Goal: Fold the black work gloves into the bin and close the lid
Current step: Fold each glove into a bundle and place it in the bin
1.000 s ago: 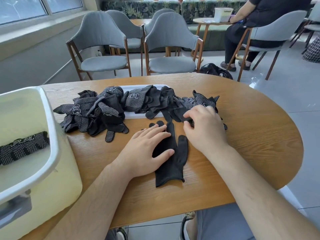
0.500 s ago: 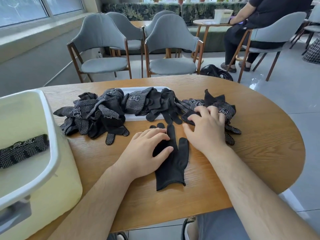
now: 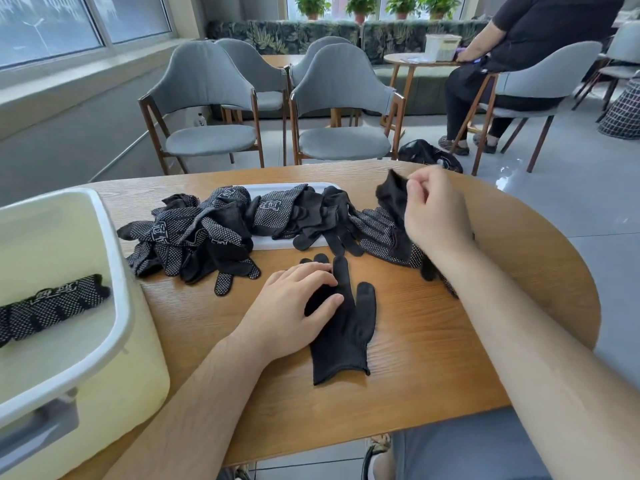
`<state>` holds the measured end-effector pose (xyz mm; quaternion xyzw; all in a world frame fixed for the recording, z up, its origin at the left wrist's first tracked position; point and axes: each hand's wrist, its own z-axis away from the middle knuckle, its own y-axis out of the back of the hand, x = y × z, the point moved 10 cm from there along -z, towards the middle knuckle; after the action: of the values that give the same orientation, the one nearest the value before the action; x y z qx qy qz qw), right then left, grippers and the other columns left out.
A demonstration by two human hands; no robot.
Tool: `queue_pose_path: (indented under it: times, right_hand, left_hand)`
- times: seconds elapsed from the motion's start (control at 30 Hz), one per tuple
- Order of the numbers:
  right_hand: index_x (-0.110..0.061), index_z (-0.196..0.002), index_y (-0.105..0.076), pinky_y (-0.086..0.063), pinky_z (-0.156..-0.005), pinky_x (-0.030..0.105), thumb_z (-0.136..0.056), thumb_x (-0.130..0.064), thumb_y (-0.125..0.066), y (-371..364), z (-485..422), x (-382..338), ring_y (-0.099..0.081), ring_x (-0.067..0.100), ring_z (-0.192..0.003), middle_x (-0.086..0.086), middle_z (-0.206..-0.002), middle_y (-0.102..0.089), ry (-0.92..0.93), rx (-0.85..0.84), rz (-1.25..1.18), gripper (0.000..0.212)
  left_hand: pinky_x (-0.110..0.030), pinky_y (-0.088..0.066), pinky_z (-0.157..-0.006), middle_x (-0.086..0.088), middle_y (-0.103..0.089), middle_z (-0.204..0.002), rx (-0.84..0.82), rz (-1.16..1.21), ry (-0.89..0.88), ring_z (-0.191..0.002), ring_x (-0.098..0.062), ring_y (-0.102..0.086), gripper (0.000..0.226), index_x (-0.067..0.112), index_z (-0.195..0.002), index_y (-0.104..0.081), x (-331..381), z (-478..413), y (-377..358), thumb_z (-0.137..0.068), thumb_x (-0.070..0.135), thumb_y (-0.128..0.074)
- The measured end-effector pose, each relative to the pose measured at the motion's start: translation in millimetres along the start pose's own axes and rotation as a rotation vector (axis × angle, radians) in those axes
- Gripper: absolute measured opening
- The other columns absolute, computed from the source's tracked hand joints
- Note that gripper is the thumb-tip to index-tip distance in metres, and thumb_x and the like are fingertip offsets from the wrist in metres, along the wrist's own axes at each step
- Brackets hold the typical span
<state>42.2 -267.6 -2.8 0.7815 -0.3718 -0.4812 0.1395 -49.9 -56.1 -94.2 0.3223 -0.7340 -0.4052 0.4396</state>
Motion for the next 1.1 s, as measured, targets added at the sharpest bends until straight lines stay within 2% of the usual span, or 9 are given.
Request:
queue_pose_path:
  times: [0.1,0.27,0.43,0.53,0.7,0.8,0.9,1.03,1.1]
  right_hand:
    - [-0.027,-0.103,-0.056,-0.046,-0.074,0.022,-0.106,-0.022,-0.047,14,-24,-14,-0.061,0.013,-0.091,-0.010,-0.098,-0.062,-0.003,-0.020,-0.192,0.011]
    - [-0.024,-0.101,-0.064,-0.053,-0.057,0.032,-0.105,-0.021,-0.054,13,-28,-35,-0.058,0.013,-0.049,-0.007,-0.090,-0.069,-0.031,-0.158,-0.430,0.011]
    - [-0.020,-0.105,-0.071,-0.059,-0.057,0.036,-0.104,-0.017,-0.058,-7,2,-62,-0.067,0.030,-0.076,0.007,-0.094,-0.074,0.003,-0.386,-0.501,0.013]
    - [-0.018,-0.105,-0.073,-0.058,-0.054,0.028,-0.103,-0.013,-0.060,-17,23,-79,-0.066,0.010,-0.080,0.004,-0.094,-0.073,0.047,-0.540,-0.525,0.014]
    - [-0.014,-0.110,-0.075,-0.064,-0.068,0.037,-0.100,-0.015,-0.063,-31,60,-89,-0.071,0.015,-0.097,-0.001,-0.102,-0.075,0.080,-0.715,-0.529,0.015]
    - [-0.020,-0.122,-0.069,-0.062,-0.086,0.035,-0.091,-0.026,-0.074,-31,79,-75,-0.070,0.012,-0.107,0.001,-0.113,-0.072,0.028,-0.710,-0.587,0.032]
    - [-0.028,-0.130,-0.062,-0.056,-0.097,0.031,-0.080,-0.024,-0.086,-31,99,-60,-0.065,0.004,-0.118,-0.008,-0.121,-0.070,0.040,-0.664,-0.566,0.055]
    - [-0.030,-0.102,-0.076,-0.060,-0.086,0.039,-0.092,-0.021,-0.075,-26,99,-49,-0.072,0.007,-0.088,-0.012,-0.093,-0.076,0.048,-0.453,-0.465,0.013]
    - [-0.029,-0.098,-0.076,-0.056,-0.072,0.023,-0.095,-0.026,-0.071,-18,95,-52,-0.069,0.004,-0.074,-0.012,-0.085,-0.074,0.030,-0.438,-0.468,0.006]
  left_hand:
    - [-0.020,-0.018,-0.107,0.022,-0.050,-0.144,0.034,0.019,-0.007,-0.137,0.002,-0.037,0.032,0.033,-0.125,-0.062,1,-1,4,-0.101,0.050,-0.049]
    - [-0.025,-0.039,-0.104,0.018,-0.062,-0.124,0.222,0.212,-0.007,-0.123,0.001,-0.052,0.020,0.024,-0.112,-0.067,3,-3,24,-0.103,0.034,-0.052]
    - [-0.012,-0.044,-0.074,0.008,-0.059,-0.108,0.512,0.460,0.145,-0.093,-0.006,-0.060,0.020,0.018,-0.119,-0.060,-13,7,55,-0.100,0.022,-0.060]
    - [-0.026,-0.052,-0.067,0.006,-0.062,-0.117,0.580,0.604,0.174,-0.070,-0.016,-0.062,0.039,0.022,-0.132,-0.052,-20,11,59,-0.096,0.023,-0.067]
    - [-0.041,-0.057,-0.057,0.004,-0.067,-0.114,0.518,0.672,0.103,-0.055,-0.025,-0.064,0.038,0.021,-0.129,-0.062,-9,9,60,-0.093,0.019,-0.073]
    - [-0.035,-0.052,-0.052,0.000,-0.068,-0.091,0.476,0.688,0.103,-0.055,-0.019,-0.067,0.010,0.015,-0.104,-0.071,-7,7,55,-0.094,0.012,-0.070]
    - [-0.027,-0.048,-0.053,0.004,-0.068,-0.072,0.450,0.747,0.181,-0.053,-0.021,-0.066,0.012,0.018,-0.099,-0.070,-13,9,51,-0.094,0.008,-0.068]
    - [-0.033,-0.044,-0.048,0.009,-0.067,-0.071,0.384,0.770,0.197,-0.050,-0.028,-0.054,0.018,0.021,-0.106,-0.070,-5,13,49,-0.090,0.015,-0.076]
    - [-0.042,-0.041,-0.049,0.011,-0.065,-0.074,0.372,0.796,0.133,-0.055,-0.032,-0.050,0.011,0.022,-0.101,-0.072,7,10,57,-0.091,0.020,-0.076]
